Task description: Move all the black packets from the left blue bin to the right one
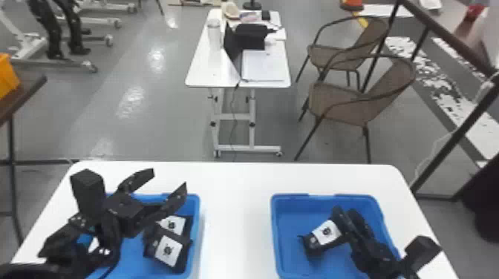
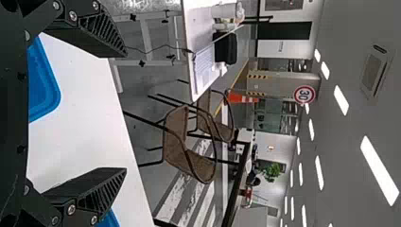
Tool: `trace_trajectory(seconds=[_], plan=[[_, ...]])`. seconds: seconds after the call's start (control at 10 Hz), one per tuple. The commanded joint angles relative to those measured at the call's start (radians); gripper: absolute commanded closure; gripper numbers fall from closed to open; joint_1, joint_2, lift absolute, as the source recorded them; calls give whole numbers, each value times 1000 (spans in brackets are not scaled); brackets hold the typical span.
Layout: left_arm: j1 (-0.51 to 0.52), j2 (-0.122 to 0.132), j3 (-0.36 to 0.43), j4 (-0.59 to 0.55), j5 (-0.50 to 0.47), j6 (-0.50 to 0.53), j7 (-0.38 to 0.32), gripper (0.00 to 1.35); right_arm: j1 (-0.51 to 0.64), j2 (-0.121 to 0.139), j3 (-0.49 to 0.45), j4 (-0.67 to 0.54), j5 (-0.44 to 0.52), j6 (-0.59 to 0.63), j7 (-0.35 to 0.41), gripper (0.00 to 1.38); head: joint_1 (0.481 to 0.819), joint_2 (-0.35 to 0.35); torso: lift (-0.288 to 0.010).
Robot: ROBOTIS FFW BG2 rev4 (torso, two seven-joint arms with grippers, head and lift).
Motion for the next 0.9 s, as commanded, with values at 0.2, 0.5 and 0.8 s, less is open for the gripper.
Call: trace_trajectory(seconds=[0.2,0.5,0.8], plan=[[23,60,77,0,-165,93,-129,200,131,1,-115,-313,-5,-8,-20,160,695,-95,0],[19,26,132,9,-403,247,-273,202,171,1,-115,-399,-49,6,-18,162,695,-88,0],[-75,-18,100,144,-552,268,-369,226,161,1,-110,-401,-55,15,-17,162,695,-67,0]])
